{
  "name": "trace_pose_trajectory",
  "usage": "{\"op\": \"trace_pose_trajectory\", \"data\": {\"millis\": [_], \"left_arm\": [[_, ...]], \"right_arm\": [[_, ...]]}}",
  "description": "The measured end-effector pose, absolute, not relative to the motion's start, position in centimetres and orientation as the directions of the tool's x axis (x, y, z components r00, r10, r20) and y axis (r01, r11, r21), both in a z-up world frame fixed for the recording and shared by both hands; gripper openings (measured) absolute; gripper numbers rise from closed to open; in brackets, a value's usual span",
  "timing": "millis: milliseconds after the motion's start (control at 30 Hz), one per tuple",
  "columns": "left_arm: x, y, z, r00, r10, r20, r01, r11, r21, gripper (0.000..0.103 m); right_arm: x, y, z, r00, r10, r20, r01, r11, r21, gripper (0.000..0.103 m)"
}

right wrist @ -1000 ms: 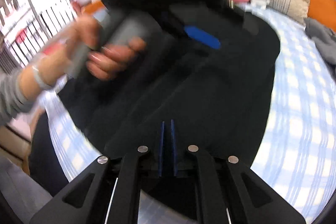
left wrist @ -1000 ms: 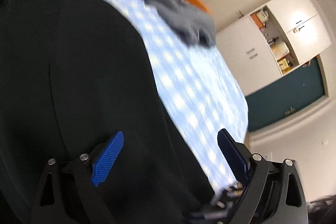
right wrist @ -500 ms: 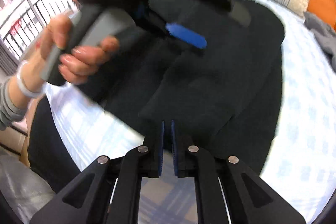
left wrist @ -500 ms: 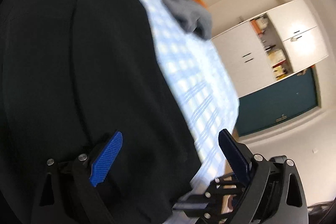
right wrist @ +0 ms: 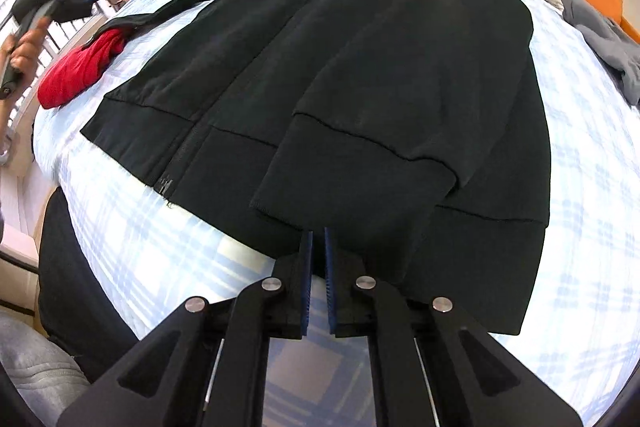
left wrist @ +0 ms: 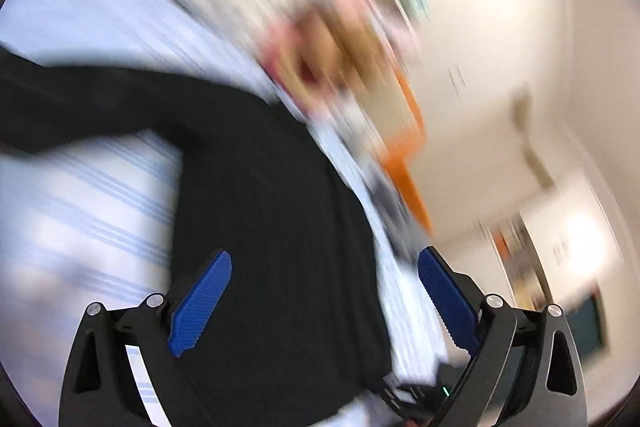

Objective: Fold large clothes

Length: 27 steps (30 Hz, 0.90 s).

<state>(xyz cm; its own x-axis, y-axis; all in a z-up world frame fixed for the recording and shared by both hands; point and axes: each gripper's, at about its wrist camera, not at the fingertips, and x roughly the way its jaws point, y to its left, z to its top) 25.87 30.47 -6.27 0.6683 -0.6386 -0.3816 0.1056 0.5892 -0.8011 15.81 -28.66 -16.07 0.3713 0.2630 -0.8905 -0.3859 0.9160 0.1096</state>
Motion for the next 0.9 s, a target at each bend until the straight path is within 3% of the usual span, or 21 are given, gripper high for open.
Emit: {"op": "trace_pose_trajectory", "data": {"millis": [100,200,367,500,700,733,767,800,833,900], "left_arm": [[21.9,40.8,-6.9,0.796,-0.409,-0.446,-0.108,0.628,-0.770,0.096],[20.7,48.2,-8.9,0.814,-0.285,-0.506,-0.260,0.599,-0.757,0.096],[22.4,52.3,-12.8,0.774,-0.253,-0.581,-0.364,0.573,-0.734,0.096],[25.3,51.7,-12.3,0.774,-0.240,-0.587,-0.329,0.639,-0.695,0.096],[28.6,51.2,-13.8,0.687,-0.286,-0.668,-0.398,0.621,-0.675,0.096],[28.4,50.9,-13.7,0.661,-0.298,-0.688,-0.416,0.618,-0.668,0.096],[28.3,50.7,-13.8,0.641,-0.304,-0.705,-0.429,0.619,-0.657,0.096],[28.4,50.6,-13.8,0.629,-0.309,-0.713,-0.434,0.621,-0.653,0.096],[28.6,50.6,-14.0,0.611,-0.310,-0.728,-0.450,0.621,-0.642,0.096],[28.9,50.6,-14.3,0.598,-0.291,-0.747,-0.476,0.620,-0.623,0.096]], "right_arm": [[15.7,-28.0,-16.0,0.382,0.234,-0.894,-0.372,0.925,0.083,0.007],[15.4,-27.4,-16.0,0.381,0.211,-0.900,-0.367,0.928,0.062,0.007],[15.7,-27.0,-15.9,0.379,0.184,-0.907,-0.352,0.935,0.043,0.007],[15.9,-26.7,-16.0,0.386,0.174,-0.906,-0.325,0.945,0.044,0.009],[17.5,-25.5,-12.1,0.404,0.309,-0.861,-0.295,0.935,0.198,0.011],[17.9,-25.0,-11.2,0.414,0.327,-0.850,-0.307,0.929,0.208,0.024],[18.9,-23.8,-9.4,0.438,0.352,-0.827,-0.336,0.918,0.212,0.058],[20.0,-22.3,-7.7,0.473,0.367,-0.801,-0.368,0.908,0.199,0.076],[20.9,-21.3,-6.6,0.505,0.370,-0.779,-0.390,0.904,0.176,0.087],[23.8,-17.6,-4.2,0.550,0.397,-0.735,-0.463,0.877,0.127,0.084]]}}
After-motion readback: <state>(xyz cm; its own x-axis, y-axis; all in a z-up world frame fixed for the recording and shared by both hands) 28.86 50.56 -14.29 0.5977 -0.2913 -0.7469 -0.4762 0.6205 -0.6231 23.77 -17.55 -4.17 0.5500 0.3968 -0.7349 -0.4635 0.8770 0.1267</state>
